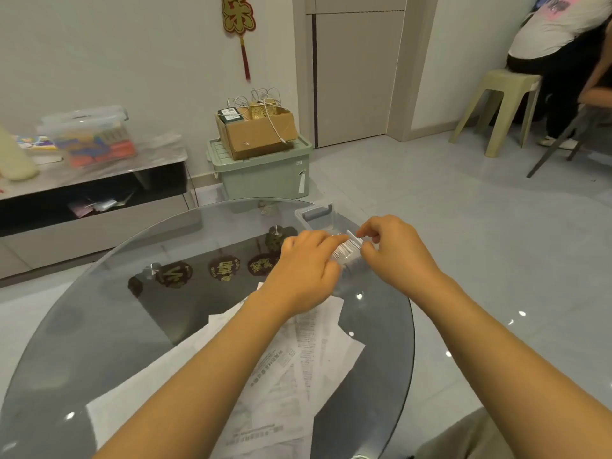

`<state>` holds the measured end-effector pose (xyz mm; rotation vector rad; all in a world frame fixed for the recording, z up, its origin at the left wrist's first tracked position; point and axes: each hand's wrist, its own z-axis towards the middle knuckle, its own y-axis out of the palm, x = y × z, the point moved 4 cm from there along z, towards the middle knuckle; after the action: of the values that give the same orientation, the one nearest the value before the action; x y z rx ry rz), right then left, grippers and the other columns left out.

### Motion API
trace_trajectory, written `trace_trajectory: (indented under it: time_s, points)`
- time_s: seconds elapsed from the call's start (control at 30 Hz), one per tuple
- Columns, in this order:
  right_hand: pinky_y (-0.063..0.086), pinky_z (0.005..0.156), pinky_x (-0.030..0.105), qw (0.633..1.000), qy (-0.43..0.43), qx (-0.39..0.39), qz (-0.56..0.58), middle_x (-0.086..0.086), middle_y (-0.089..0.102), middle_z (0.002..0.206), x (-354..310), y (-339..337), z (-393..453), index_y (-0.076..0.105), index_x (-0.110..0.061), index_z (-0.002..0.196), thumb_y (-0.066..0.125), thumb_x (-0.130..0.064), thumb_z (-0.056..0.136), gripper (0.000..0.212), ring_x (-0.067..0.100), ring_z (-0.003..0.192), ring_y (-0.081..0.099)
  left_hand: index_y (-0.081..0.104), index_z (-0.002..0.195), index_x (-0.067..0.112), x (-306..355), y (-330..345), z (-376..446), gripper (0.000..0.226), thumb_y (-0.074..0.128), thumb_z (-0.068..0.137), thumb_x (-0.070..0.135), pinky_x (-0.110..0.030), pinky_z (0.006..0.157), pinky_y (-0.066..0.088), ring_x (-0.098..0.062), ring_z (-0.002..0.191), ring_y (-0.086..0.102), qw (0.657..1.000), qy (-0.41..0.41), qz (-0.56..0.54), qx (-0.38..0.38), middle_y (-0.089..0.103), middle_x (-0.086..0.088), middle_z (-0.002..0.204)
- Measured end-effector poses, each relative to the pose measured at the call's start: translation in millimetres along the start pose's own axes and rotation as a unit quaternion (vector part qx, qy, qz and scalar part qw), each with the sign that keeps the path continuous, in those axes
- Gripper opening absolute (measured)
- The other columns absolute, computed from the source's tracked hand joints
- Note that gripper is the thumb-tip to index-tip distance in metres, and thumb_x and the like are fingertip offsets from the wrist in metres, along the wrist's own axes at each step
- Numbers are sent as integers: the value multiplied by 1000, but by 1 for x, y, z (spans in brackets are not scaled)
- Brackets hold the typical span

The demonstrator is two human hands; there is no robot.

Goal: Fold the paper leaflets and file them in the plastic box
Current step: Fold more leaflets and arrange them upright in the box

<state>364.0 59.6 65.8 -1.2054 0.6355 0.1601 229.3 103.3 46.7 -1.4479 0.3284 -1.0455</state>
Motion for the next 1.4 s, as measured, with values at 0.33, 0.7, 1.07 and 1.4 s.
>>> trace_trajectory:
  time_s: [0.33,0.7,1.07,1.4]
  points:
    - [46,86,27,983,-121,-140,3,-2,59,117,-52,43,-84,61,-21,116,56,-20,88,28,13,103,55,32,139,42,1,-9,-127,42,35,98,39,-38,112,24,-10,127,40,993,-112,-42,18,42,15,137]
    - [41,97,25,950,-184,-249,-36,-7,54,129,-54,80,-111,58,-26,123,63,-30,86,37,10,116,48,20,146,28,-27,9,-185,63,46,92,49,-34,113,23,-17,138,20,970,-182,114,-116,19,4,152]
    - [30,102,29,937,-229,-256,-66,-9,46,129,-52,93,-118,55,-37,126,64,-39,84,42,12,120,32,36,139,29,-37,12,-187,48,45,94,44,-27,103,33,-12,121,40,982,-120,136,-55,45,9,135]
    - [31,101,30,944,-247,-211,-54,-9,59,113,-55,91,-115,68,-27,102,58,-36,89,19,12,111,42,57,98,25,-36,3,-181,14,45,94,31,-31,77,49,-11,88,56,985,-161,61,24,61,9,100]
